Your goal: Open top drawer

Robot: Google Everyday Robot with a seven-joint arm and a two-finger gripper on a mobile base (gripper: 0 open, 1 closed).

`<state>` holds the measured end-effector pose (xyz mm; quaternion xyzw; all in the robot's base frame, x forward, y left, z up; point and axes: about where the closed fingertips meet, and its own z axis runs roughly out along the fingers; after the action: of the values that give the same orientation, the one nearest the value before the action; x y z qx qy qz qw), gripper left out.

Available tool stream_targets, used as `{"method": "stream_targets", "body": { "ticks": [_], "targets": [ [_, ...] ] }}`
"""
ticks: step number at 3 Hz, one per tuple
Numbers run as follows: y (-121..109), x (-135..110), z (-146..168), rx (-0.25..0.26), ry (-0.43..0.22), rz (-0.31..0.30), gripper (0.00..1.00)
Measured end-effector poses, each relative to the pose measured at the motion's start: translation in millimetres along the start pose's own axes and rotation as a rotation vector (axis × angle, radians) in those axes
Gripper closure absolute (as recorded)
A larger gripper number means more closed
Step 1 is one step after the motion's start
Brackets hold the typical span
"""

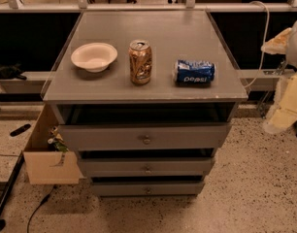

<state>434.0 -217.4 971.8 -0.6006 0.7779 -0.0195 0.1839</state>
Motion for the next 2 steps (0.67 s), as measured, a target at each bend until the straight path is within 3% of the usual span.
{"method": "stream_targets", "body": {
  "ticks": [2],
  "targets": [
    [23.7,8.5,38.5,0.029,-0.226,0.067,0.0]
  ]
}}
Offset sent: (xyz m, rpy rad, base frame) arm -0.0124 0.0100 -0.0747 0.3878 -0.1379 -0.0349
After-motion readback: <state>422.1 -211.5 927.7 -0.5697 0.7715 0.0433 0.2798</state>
